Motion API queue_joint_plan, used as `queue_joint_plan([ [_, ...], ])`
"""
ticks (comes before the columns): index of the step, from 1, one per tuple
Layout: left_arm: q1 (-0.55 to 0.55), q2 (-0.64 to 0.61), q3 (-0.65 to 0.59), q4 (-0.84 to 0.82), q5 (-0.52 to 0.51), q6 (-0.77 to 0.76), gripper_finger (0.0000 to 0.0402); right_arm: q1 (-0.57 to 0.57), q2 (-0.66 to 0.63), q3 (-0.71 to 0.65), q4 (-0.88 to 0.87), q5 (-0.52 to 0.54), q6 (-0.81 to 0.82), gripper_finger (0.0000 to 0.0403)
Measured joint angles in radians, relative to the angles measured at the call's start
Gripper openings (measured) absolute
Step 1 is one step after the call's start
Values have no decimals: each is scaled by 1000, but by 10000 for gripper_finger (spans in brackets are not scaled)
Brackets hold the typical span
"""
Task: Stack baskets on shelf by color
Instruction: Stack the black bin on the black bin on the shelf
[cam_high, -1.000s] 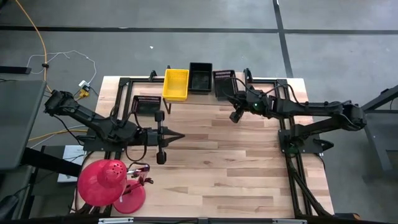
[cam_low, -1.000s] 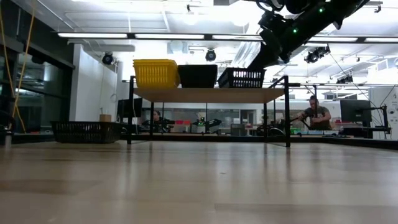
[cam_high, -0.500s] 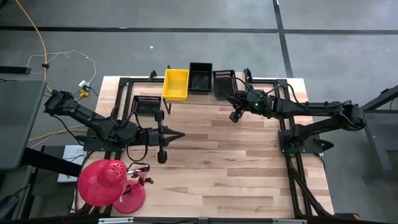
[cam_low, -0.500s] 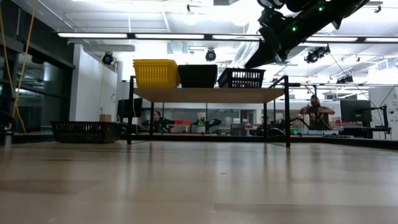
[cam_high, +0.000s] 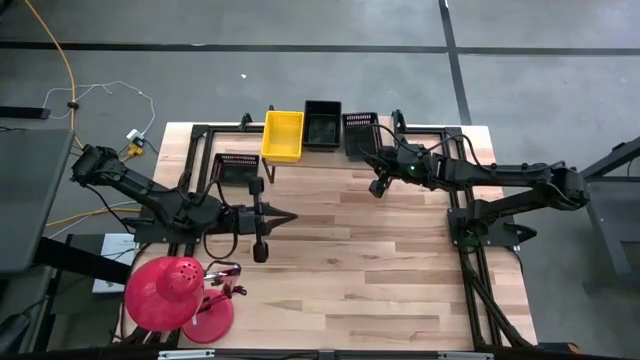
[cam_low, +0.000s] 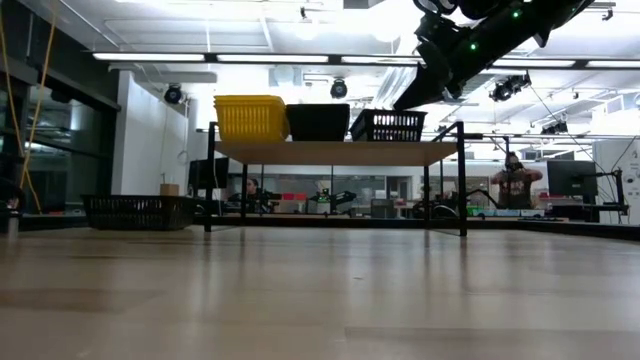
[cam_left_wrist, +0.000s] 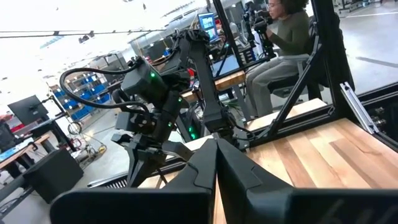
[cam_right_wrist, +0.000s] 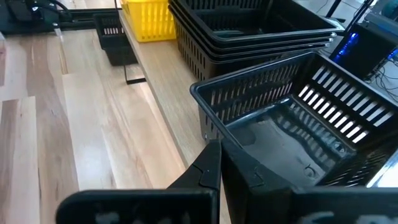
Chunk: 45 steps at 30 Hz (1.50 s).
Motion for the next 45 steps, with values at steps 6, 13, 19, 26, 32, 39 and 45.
queue_joint_plan([
  [6,0,0,0,0,-67,33,0,0,0,0,-7,-1,0,0],
  [13,-1,-39,0,-93,-67,29,0,0,0,0,-10,-62,0,0],
  [19,46,-102,-7,-223,145,-73,0,1,-7,-1,-31,-147,3,0],
  [26,154,-190,-246,66,223,-109,0,35,-116,-2,-84,-213,24,0],
  [32,242,-296,-427,176,210,-166,0,122,-270,-2,-117,-194,27,0],
  [39,271,-336,-452,-47,-3,-257,1,200,-341,-38,-130,-85,43,0],
  [45,273,-335,-452,-275,-128,-415,27,217,-337,-63,-134,-63,50,0],
])
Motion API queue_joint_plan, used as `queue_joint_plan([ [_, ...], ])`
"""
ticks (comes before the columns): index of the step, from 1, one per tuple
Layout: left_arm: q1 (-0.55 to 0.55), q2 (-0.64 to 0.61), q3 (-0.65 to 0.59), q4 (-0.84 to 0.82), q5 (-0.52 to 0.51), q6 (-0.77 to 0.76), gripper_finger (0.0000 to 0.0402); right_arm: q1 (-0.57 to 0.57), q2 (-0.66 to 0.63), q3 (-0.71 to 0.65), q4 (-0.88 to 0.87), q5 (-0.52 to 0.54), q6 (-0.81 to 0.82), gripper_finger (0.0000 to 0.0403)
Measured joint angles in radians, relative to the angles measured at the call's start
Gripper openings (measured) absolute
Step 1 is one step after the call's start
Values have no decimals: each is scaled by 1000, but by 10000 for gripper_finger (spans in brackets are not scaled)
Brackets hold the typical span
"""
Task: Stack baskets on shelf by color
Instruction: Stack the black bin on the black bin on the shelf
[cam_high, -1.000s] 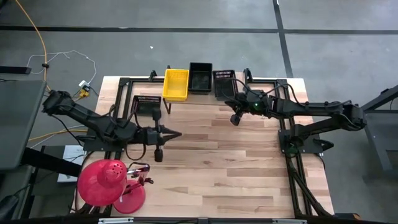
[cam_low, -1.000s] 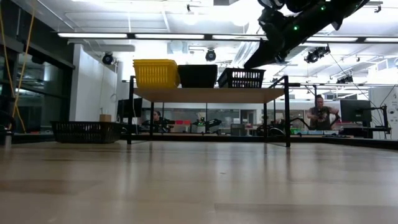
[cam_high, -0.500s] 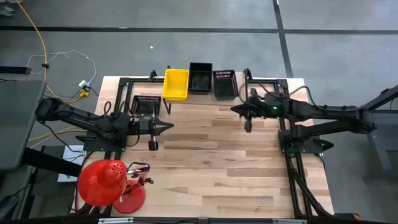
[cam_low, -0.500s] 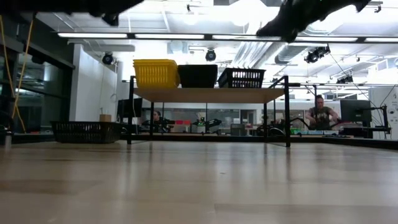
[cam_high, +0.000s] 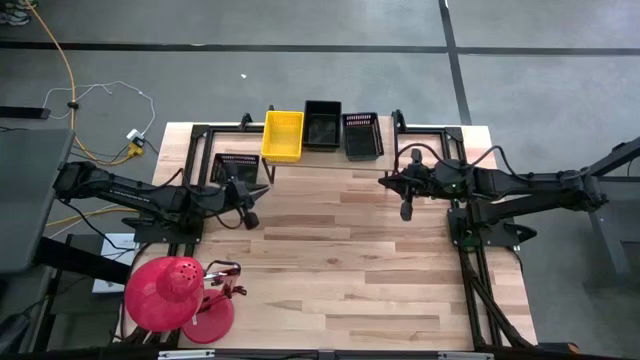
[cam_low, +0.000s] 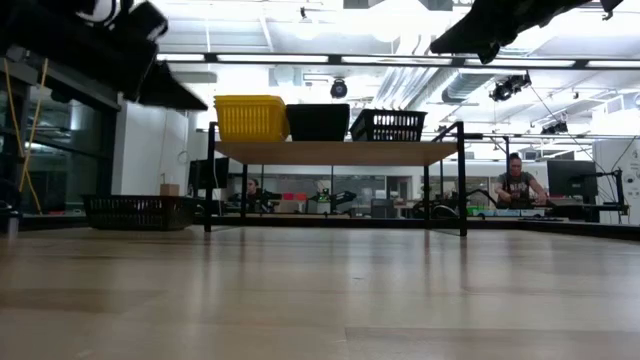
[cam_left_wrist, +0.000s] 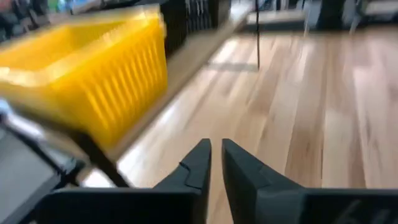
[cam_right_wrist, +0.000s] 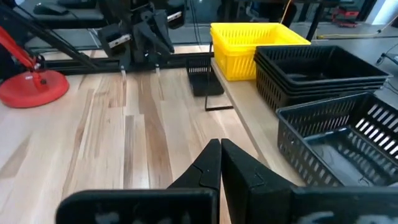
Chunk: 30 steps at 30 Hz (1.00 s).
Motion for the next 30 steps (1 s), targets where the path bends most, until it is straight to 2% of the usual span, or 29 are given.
queue_joint_plan([
  [5,22,0,4,-181,32,-65,81,0,2,0,6,0,0,0],
  [11,106,16,85,-481,87,-135,163,0,2,0,5,0,0,0],
  [15,193,63,124,-543,97,-170,201,0,2,0,6,0,0,0],
  [21,310,185,130,-554,105,-199,218,0,2,0,30,0,0,0],
  [30,354,324,130,-483,132,-192,218,0,2,0,47,0,0,0],
])
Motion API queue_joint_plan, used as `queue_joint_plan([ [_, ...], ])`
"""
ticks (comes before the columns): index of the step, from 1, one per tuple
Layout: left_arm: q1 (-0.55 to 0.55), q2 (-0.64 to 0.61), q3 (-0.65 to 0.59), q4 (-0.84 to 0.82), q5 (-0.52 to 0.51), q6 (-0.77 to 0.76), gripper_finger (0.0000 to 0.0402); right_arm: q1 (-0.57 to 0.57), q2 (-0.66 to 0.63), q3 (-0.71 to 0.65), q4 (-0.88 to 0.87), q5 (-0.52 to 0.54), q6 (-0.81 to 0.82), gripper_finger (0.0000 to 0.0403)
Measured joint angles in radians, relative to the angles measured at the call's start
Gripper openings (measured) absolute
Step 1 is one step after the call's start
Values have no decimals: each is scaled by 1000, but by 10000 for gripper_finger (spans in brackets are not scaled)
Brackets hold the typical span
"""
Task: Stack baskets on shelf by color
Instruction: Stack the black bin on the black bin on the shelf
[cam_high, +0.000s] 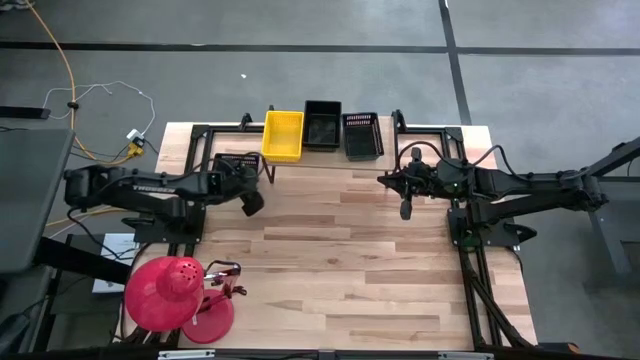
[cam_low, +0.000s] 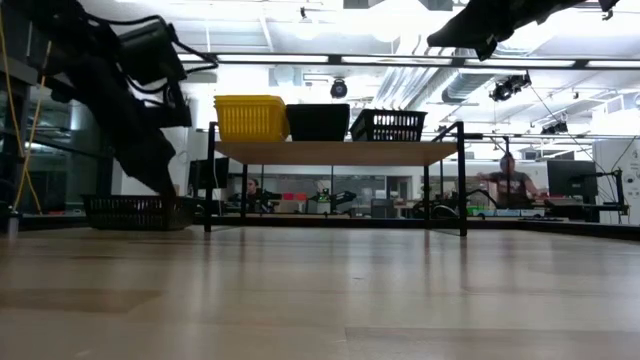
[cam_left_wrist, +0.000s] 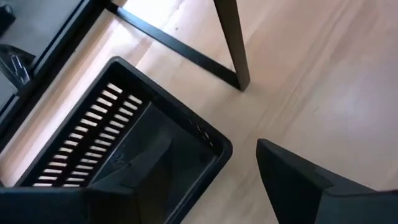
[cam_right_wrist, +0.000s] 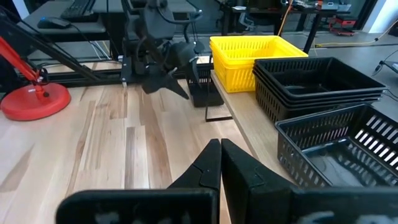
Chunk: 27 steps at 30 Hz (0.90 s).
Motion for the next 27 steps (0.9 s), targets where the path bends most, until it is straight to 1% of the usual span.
queue_joint_plan([
  [10,85,121,0,21,-21,12,215,0,0,0,23,-9,0,0],
  [13,95,137,0,34,-23,17,201,0,0,0,23,-9,0,0],
  [15,95,141,0,34,-17,21,173,0,0,0,23,-10,0,0],
  [16,95,140,0,30,-10,20,152,0,0,0,23,-10,0,0],
  [20,90,131,0,19,50,5,35,0,0,0,23,-10,0,0],
  [21,86,125,0,18,66,-5,18,0,0,0,23,-10,0,0],
  [23,70,112,4,4,91,-24,15,0,0,0,24,-10,0,0],
  [27,15,86,49,-105,96,-83,5,0,0,0,30,-11,0,0],
])
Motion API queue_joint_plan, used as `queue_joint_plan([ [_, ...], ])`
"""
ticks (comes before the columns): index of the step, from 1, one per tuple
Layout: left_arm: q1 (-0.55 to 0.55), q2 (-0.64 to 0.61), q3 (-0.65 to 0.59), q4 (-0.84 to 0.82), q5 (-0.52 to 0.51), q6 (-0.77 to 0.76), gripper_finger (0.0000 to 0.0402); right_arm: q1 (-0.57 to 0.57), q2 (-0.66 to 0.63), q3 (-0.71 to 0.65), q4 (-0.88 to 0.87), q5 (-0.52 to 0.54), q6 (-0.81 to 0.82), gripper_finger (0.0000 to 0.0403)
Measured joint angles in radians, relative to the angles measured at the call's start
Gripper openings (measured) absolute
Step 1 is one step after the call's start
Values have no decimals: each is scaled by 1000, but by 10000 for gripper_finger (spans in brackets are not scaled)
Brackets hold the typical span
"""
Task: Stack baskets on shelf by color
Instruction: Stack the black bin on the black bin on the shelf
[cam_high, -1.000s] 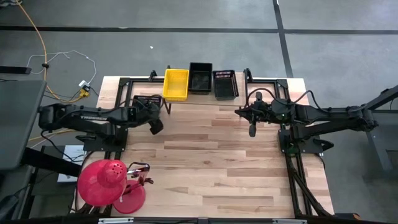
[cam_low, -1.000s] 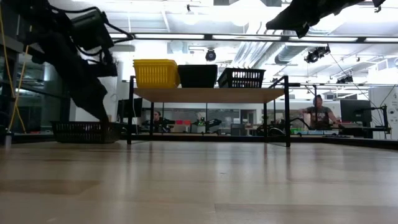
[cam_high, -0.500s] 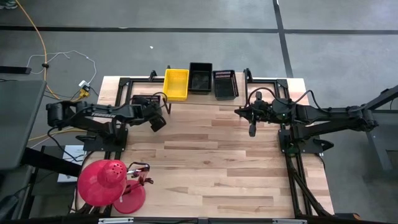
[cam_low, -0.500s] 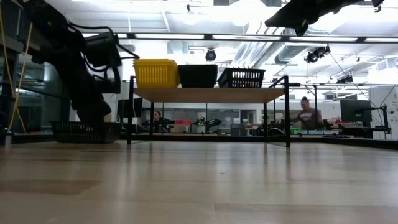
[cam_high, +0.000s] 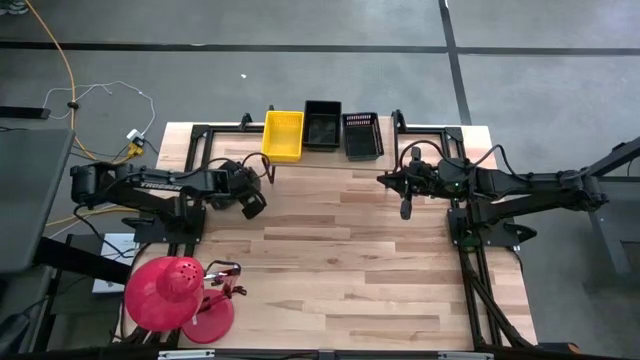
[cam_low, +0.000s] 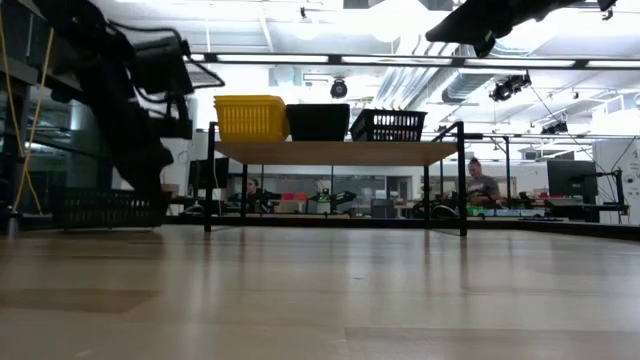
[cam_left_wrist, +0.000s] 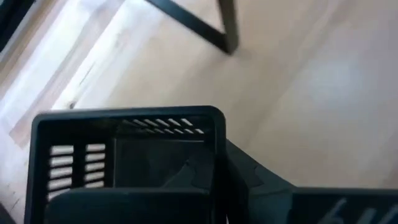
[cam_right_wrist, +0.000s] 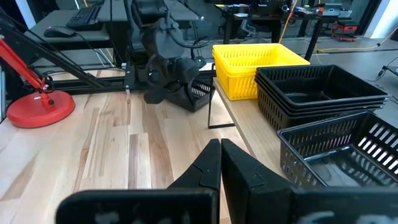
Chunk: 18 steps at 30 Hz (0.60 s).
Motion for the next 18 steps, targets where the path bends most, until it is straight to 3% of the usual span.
queue_joint_plan([
  [6,-134,-37,96,-151,38,-82,1,0,0,0,8,-1,0,0],
  [10,-265,-45,143,-210,125,-128,1,0,0,0,8,-20,3,0],
  [14,-430,-45,169,-198,234,-136,1,0,0,0,8,-59,15,0],
  [18,-617,-44,176,-57,294,-77,0,0,0,0,8,-139,30,0],
])
